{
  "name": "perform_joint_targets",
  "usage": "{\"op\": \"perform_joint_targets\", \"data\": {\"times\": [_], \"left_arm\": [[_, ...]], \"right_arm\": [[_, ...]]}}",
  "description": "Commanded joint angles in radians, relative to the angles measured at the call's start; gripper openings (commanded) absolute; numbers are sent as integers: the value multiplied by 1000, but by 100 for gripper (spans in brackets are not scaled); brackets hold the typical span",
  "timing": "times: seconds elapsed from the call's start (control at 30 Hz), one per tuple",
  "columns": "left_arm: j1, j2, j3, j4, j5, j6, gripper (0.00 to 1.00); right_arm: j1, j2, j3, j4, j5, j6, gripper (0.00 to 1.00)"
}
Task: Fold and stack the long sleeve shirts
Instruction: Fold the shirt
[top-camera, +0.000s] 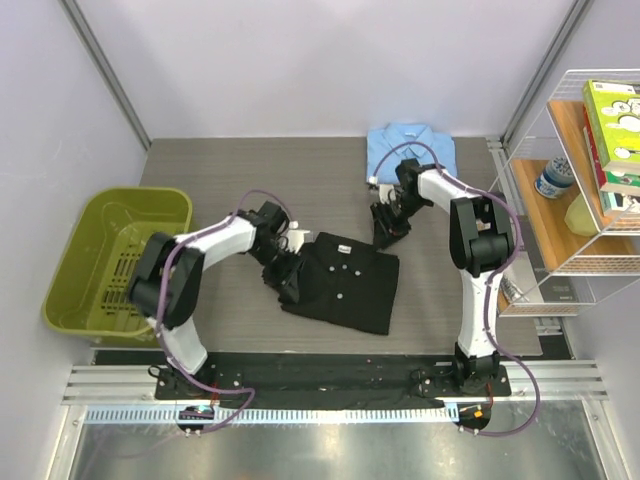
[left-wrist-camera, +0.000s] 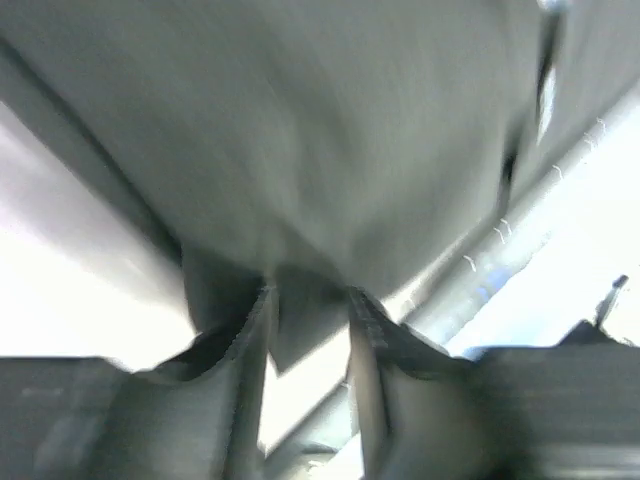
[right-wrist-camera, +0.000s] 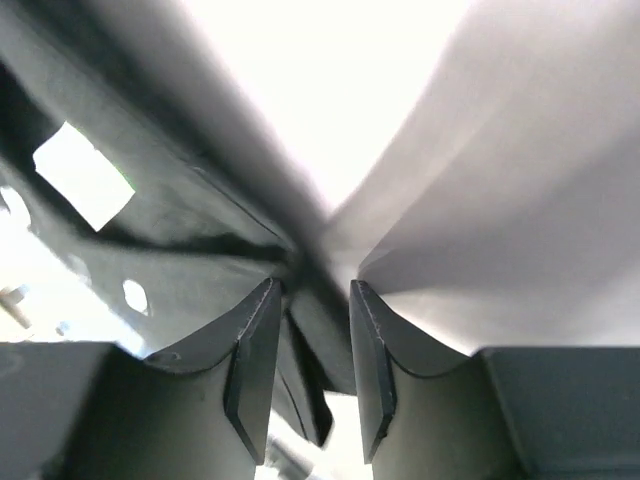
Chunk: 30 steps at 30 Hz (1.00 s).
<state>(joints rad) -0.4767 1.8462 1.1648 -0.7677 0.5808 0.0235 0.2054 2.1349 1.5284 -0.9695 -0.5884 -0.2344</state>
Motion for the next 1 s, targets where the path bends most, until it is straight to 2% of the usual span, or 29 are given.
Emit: {"op": "perform_joint_targets", "data": {"times": [0.0, 0.07, 0.13, 0.27, 0.47, 0.63, 0.8, 0.93, 0.97], "left_arm": [[4, -240, -106, 44, 55, -105, 49], [30, -286, -85, 44, 51, -97, 53], [93, -282, -29, 56, 76, -105, 56], [150, -188, 123, 35, 114, -35, 59], [151, 54, 338, -12, 163, 27, 58], [153, 177, 400, -4, 177, 6, 54], [150, 211, 389, 25, 183, -14, 52], [148, 232, 381, 21, 223, -13, 42], [148, 232, 378, 21, 228, -14, 35]], "right_arm": [[11, 69, 231, 83, 21, -62, 41], [8, 39, 283, 8, -13, -94, 45], [-6, -21, 263, -17, -48, -117, 48], [-41, -197, 136, -23, -97, -146, 52], [-87, -225, 44, -67, -145, -184, 50], [-90, -214, -16, -71, -149, -198, 54], [-90, -193, -59, -72, -128, -230, 61], [-89, -152, -79, -48, -111, -233, 57], [-89, -145, -79, -48, -110, -233, 53]]}}
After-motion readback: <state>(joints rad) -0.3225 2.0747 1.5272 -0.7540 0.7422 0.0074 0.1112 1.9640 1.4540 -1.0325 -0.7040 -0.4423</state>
